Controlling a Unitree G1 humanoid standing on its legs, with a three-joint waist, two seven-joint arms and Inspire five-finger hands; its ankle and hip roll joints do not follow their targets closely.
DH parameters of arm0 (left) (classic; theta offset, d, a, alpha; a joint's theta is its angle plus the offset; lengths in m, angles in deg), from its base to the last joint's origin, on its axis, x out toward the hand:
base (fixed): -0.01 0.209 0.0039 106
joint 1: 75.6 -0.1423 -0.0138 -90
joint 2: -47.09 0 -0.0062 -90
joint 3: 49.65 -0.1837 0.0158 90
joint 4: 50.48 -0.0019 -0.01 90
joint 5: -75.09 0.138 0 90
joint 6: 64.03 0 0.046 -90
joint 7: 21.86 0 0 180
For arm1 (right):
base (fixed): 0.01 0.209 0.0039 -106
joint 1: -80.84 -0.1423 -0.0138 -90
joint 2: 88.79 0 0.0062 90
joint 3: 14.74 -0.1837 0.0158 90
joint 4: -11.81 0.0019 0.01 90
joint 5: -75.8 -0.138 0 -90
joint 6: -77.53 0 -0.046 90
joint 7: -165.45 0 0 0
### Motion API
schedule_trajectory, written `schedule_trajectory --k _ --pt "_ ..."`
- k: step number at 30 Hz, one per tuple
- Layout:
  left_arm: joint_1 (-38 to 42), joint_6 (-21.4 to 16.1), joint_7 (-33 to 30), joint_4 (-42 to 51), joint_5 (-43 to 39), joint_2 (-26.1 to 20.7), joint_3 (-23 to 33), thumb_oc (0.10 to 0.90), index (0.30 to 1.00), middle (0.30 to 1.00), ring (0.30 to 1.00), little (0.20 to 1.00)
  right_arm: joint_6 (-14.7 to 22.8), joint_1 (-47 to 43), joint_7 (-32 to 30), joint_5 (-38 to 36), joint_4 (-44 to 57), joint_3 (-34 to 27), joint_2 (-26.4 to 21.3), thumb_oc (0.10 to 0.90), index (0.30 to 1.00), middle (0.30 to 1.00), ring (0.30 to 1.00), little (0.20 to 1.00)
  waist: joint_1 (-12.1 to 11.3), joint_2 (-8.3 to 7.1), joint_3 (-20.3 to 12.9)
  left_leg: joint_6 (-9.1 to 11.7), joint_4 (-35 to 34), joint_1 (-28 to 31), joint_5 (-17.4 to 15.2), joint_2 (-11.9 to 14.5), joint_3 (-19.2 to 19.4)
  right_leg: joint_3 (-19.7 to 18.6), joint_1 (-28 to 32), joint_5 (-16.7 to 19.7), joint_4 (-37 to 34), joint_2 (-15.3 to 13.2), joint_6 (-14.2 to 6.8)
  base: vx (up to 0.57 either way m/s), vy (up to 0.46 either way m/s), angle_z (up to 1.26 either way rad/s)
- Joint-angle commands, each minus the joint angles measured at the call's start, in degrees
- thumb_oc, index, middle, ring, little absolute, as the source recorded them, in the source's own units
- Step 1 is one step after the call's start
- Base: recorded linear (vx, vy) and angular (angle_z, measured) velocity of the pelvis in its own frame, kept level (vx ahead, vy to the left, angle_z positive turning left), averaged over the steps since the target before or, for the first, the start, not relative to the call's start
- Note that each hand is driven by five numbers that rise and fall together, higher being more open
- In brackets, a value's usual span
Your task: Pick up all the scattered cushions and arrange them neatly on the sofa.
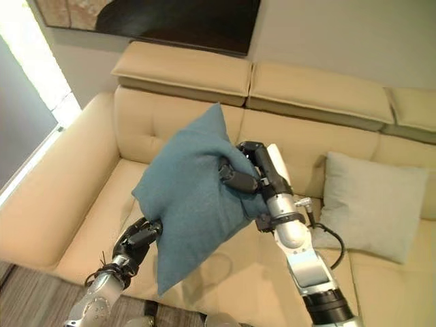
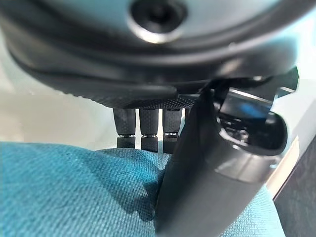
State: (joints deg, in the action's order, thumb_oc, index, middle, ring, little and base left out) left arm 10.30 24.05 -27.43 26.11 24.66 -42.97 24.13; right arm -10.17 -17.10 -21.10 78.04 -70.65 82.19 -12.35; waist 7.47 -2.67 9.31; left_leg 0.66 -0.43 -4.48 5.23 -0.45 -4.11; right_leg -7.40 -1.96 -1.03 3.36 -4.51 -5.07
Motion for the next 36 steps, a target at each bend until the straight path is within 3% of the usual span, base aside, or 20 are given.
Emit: schedule_trajectory --k 1,3,6,9,11,12,13,17,20,22,26,31,36 --pt "5.83 -7.30 4.74 10.94 1.79 1.82 -2.03 0.400 0.300 0.300 0.300 0.300 8.59 -8.72 -1.57 -0.17 6.22 1.19 3.79 0.400 0.300 0.300 0.300 0.300 -2.34 0.77 -5.04 0.58 2.23 1.80 -8.63 1.34 3.54 0.08 -1.23 -3.38 7.71 -0.17 -3.59 0.01 0.124 -0.77" --pt "6.15 -7.41 4.48 10.69 1.94 1.60 -1.86 0.400 0.300 0.300 0.300 0.300 8.58 -8.82 -1.59 -0.01 6.14 1.42 4.14 0.400 0.300 0.300 0.300 0.300 -2.49 0.78 -4.72 0.23 2.13 2.18 -8.78 1.32 4.67 0.04 -2.40 -2.59 9.44 -0.59 -4.17 -0.02 0.104 -0.57" --pt "6.32 -7.76 3.85 9.54 1.65 1.73 -0.67 0.400 0.300 0.300 0.300 0.300 8.42 -8.66 -1.22 0.21 5.31 2.36 5.72 0.400 0.300 0.300 0.300 0.300 -3.45 1.71 -3.26 -0.80 1.99 3.70 -9.81 1.50 8.97 9.01 -5.00 -1.53 12.58 -3.42 -4.18 -0.02 0.112 -0.60" --pt "5.40 -7.27 4.14 9.72 2.12 2.00 0.12 0.400 0.300 0.300 0.300 0.300 8.57 -8.53 -0.61 -0.15 4.35 2.60 5.74 0.400 0.300 0.300 0.300 0.300 -4.34 2.12 -3.34 -0.76 1.07 5.23 -9.92 1.57 11.30 17.18 -5.42 -2.22 11.69 -3.14 -3.36 0.05 0.015 -0.64" --pt "4.77 -7.29 4.38 10.12 1.62 2.18 0.89 0.400 0.300 0.300 0.300 0.300 8.77 -8.52 -0.73 -0.35 4.62 2.40 5.92 0.400 0.300 0.300 0.300 0.300 -5.09 2.04 -3.81 -0.55 0.78 5.82 -10.34 1.84 12.97 22.90 -4.20 -3.15 9.54 -4.44 -2.74 0.05 -0.054 -0.52" --pt "4.74 -7.28 4.38 10.13 1.62 2.17 0.88 0.400 0.300 0.300 0.300 0.300 8.76 -8.48 -0.72 -0.35 4.64 2.39 5.93 0.400 0.300 0.300 0.300 0.300 -5.01 2.07 -3.77 -0.53 0.75 5.89 -10.31 1.87 12.87 23.04 -4.00 -3.08 9.33 -4.39 -2.72 0.10 -0.136 -0.68" --pt "4.45 -6.97 4.70 9.97 0.88 3.00 0.93 0.400 0.300 0.300 0.300 0.300 8.85 -6.74 -1.10 -0.29 4.77 1.35 5.82 0.400 0.300 0.300 0.300 0.300 -4.30 1.19 -4.05 -0.18 1.51 5.87 -10.44 1.86 12.29 18.95 -2.48 -3.77 6.46 -1.68 -2.02 0.09 -0.143 -0.48" --pt "4.24 -6.52 4.94 10.40 1.33 3.36 0.43 0.400 0.300 0.300 0.300 0.300 8.77 -5.72 -1.74 -0.38 5.34 0.13 4.33 0.400 0.300 0.300 0.300 0.300 -4.06 0.66 -4.57 0.63 5.09 4.65 -11.73 2.09 12.12 18.17 -0.53 -3.09 2.29 -0.66 -1.25 0.05 -0.138 0.06" --pt "5.22 -7.02 4.24 10.73 1.61 3.51 0.20 0.400 0.300 0.300 0.300 0.300 8.58 -5.62 -1.98 -1.62 4.80 0.33 4.11 0.400 0.300 0.300 0.300 0.300 -4.38 0.42 -3.79 2.04 9.23 2.16 -12.10 1.76 8.17 17.35 0.02 -3.16 1.56 -0.40 -0.52 -0.01 -0.040 -0.12" --pt "5.77 -7.38 3.97 11.06 1.50 3.54 0.07 0.400 0.300 0.300 0.300 0.300 8.40 -5.45 -1.87 -1.72 4.37 0.62 4.22 0.400 0.300 0.300 0.300 0.300 -4.47 0.43 -4.14 2.92 7.44 1.74 -11.23 2.10 5.66 16.73 0.39 -3.29 0.80 -0.05 -0.56 0.04 0.006 -0.14" --pt "7.68 -8.13 2.53 11.65 1.94 3.54 -0.13 0.400 0.300 0.300 0.300 0.300 7.74 -4.64 -3.08 -1.12 2.97 0.79 4.47 0.400 0.300 0.300 0.300 0.300 -4.26 0.87 -5.16 3.28 1.99 1.34 -8.44 3.97 4.48 16.06 1.14 -3.08 -1.06 0.04 -1.08 0.08 0.054 -0.02" --pt "8.39 -8.41 1.16 12.37 4.34 3.13 -0.32 0.400 0.300 0.300 0.300 0.300 6.72 -3.16 -4.52 -0.13 1.74 0.25 5.61 0.400 0.300 0.300 0.300 0.300 -3.53 2.36 -5.57 2.78 -3.87 5.17 -7.34 3.55 6.43 14.12 1.71 -1.17 -4.19 0.04 -1.79 0.07 0.103 -0.06" --pt "13.47 -10.02 -1.80 12.92 8.19 0.82 0.04 0.400 0.300 0.300 0.300 0.300 7.22 -6.98 -6.79 -1.33 0.19 2.45 8.85 0.400 0.300 0.300 0.300 0.300 -3.59 3.10 -4.02 1.53 -4.57 3.76 -7.85 2.92 9.31 11.31 -1.45 1.62 -6.57 -0.73 -3.35 -0.10 0.108 -0.40"
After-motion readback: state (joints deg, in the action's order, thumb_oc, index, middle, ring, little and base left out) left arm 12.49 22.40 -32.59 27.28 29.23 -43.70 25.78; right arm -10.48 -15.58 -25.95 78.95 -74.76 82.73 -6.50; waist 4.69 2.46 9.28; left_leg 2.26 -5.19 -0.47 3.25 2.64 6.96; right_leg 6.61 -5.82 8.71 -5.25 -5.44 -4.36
